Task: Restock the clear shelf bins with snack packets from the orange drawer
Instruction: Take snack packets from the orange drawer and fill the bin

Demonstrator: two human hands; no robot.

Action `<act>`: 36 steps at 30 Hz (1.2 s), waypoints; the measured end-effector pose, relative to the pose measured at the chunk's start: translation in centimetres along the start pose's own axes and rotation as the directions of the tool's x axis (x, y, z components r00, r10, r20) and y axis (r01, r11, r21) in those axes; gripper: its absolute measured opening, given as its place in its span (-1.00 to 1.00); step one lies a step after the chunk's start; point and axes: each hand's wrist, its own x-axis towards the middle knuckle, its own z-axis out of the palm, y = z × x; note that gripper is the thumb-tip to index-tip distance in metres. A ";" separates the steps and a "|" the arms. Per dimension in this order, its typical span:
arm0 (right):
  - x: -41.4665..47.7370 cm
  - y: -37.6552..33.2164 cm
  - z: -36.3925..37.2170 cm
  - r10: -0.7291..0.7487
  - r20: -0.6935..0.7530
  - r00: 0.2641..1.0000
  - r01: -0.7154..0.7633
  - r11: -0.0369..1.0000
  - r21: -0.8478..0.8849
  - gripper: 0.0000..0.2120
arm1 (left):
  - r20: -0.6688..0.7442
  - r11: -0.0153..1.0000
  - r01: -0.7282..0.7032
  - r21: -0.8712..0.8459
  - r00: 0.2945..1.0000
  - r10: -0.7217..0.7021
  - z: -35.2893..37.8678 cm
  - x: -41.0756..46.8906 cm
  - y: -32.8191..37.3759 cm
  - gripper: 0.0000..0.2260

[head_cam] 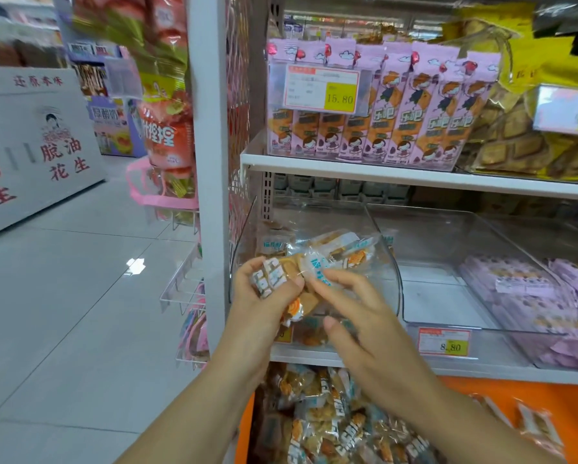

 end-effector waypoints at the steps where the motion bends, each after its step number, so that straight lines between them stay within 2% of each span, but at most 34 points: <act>1: 0.2 -0.1 -0.8 0.015 -0.047 0.999 -0.012 0.998 0.059 -0.65 | -0.007 0.999 -0.026 0.028 1.000 0.027 -0.2 0.2 0.1 -0.59; 3: 1.0 0.3 -2.2 0.120 -0.193 0.974 -0.083 0.978 0.192 -0.75 | 0.027 0.989 -0.081 0.127 0.997 0.078 -0.5 0.4 0.3 -0.54; 4: 1.5 0.7 -2.6 0.204 -0.203 0.958 -0.146 0.952 0.268 -0.66 | 0.064 0.980 -0.110 0.169 0.993 0.100 -0.7 0.5 0.3 -0.49; 5: 1.9 1.1 -2.9 0.294 -0.122 0.948 -0.233 0.902 0.363 -0.51 | 0.111 0.972 -0.130 0.195 0.988 0.110 -0.8 0.4 0.5 -0.43; 6: 2.2 1.4 -3.0 0.360 0.022 0.933 -0.327 0.820 0.470 -0.38 | 0.163 0.967 -0.139 0.215 0.981 0.104 -0.9 0.4 0.6 -0.37; 7: 2.4 1.6 -3.0 0.354 0.168 0.920 -0.384 0.731 0.564 -0.31 | 0.217 0.960 -0.144 0.240 0.972 0.092 -0.9 0.3 0.8 -0.34; 9: 2.9 1.8 -3.1 0.275 0.298 0.914 -0.406 0.639 0.654 -0.35 | 0.284 0.936 -0.166 0.310 0.956 0.075 -1.0 0.1 1.4 -0.32; 11: 3.7 1.6 -3.2 0.240 0.274 0.931 -0.363 0.661 0.656 -0.48 | 0.280 0.895 -0.184 0.407 0.957 0.070 -1.3 0.1 2.2 -0.31; 13: 4.9 1.4 -2.9 0.229 0.185 0.956 -0.294 0.758 0.583 -0.59 | 0.222 0.796 -0.209 0.568 0.970 0.096 -2.0 0.5 3.0 -0.28; 14: 5.8 1.5 -2.5 0.226 0.131 0.965 -0.261 0.804 0.535 -0.62 | 0.164 0.746 -0.207 0.633 0.977 0.132 -2.6 0.8 3.4 -0.33; 16: 7.9 2.0 -1.5 0.225 0.007 0.974 -0.206 0.876 0.436 -0.66 | 0.046 0.658 -0.183 0.730 0.974 0.221 -4.1 1.4 4.1 -0.62; 18: 10.5 3.2 -0.1 0.221 -0.085 0.971 -0.180 0.923 0.341 -0.66 | -0.008 0.548 -0.135 0.825 0.968 0.250 -5.3 2.0 4.2 -0.88; 20: 13.0 4.4 1.5 0.233 -0.104 0.967 -0.197 0.941 0.274 -0.64 | -0.012 0.426 -0.076 0.902 0.980 0.199 -6.0 2.5 3.8 -0.93; 23: 15.5 5.7 3.8 0.268 -0.078 0.960 -0.244 0.942 0.230 -0.57 | 0.003 0.257 -0.022 0.966 0.997 0.076 -6.4 3.4 3.0 -0.86; 27: 16.8 7.0 5.9 0.249 0.023 0.968 -0.250 0.961 0.121 -0.58 | 0.011 0.181 -0.014 0.983 1.000 0.022 -6.8 4.5 3.0 -0.84; 30: 18.1 7.4 6.0 0.191 0.160 0.969 -0.174 0.978 -0.116 -0.56 | 0.029 0.193 -0.031 0.981 0.999 0.016 -7.1 5.0 2.8 -0.90; 33: 20.3 6.6 5.2 0.230 0.403 0.886 -0.079 0.930 -0.358 -0.46 | 0.041 0.214 -0.043 0.976 0.999 0.013 -7.3 5.1 2.6 -0.93; 36: 22.1 5.7 5.6 0.288 0.535 0.794 0.066 0.835 -0.546 -0.44 | 0.045 0.232 -0.047 0.971 0.999 0.015 -7.4 5.0 2.5 -0.93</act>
